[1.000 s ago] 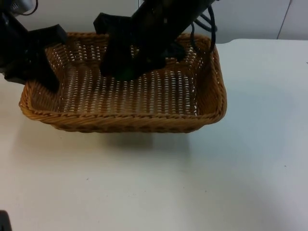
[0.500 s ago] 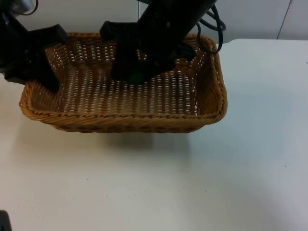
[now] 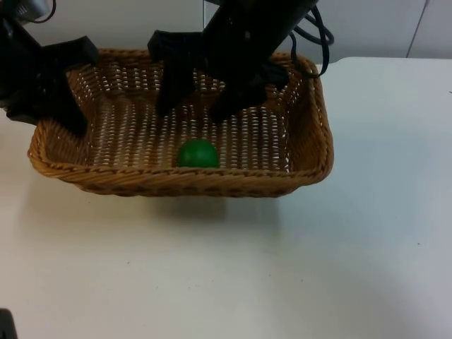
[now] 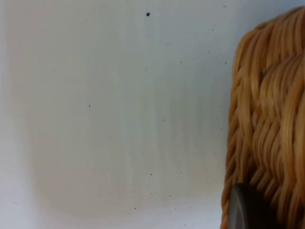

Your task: Pick up the basket with the left hand and place the ball into the basket with the right hand.

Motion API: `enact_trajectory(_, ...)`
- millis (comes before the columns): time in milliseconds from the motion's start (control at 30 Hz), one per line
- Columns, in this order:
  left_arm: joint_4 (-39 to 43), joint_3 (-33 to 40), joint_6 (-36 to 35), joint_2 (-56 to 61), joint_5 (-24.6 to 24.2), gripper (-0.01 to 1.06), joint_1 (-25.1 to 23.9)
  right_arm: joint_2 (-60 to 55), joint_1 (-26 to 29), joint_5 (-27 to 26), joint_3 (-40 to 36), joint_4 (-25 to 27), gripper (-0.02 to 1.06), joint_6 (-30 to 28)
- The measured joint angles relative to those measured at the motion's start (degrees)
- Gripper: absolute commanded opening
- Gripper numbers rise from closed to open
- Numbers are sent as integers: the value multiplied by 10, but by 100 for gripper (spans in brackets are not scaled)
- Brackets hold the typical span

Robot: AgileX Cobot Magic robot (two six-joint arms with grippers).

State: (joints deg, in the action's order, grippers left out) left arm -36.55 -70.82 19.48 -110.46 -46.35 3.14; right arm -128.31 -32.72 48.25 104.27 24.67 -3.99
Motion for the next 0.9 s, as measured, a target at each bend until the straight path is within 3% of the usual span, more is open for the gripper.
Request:
enact_trajectory(167,0,0,0,0,-2,0,0,0,0,31,38,-32,70,17)
enact_trajectory(367,0,0,0,0,-8,0,0,3,-1,117,173,-116,61,54)
enact_trajectory(433,0,0,0,0,-10,0,0,8,2,158,227,-158,45,64)
enact_trajectory(467,0,0,0,0,-10,0,0,8,2,158,227,-158,28,64)
enact_trajectory(500,0,0,0,0,-12,0,0,11,5,180,258,-178,28,67)
enact_trajectory(567,0,0,0,0,-12,0,0,14,25,201,313,-198,-1,70)
enact_trajectory(600,0,0,0,0,-12,0,0,17,46,207,353,-199,0,79)
enact_trajectory(733,0,0,0,0,-15,0,0,24,92,208,394,-182,0,93)
enact_trajectory(900,0,0,0,0,-15,0,0,37,135,214,406,-156,0,102)
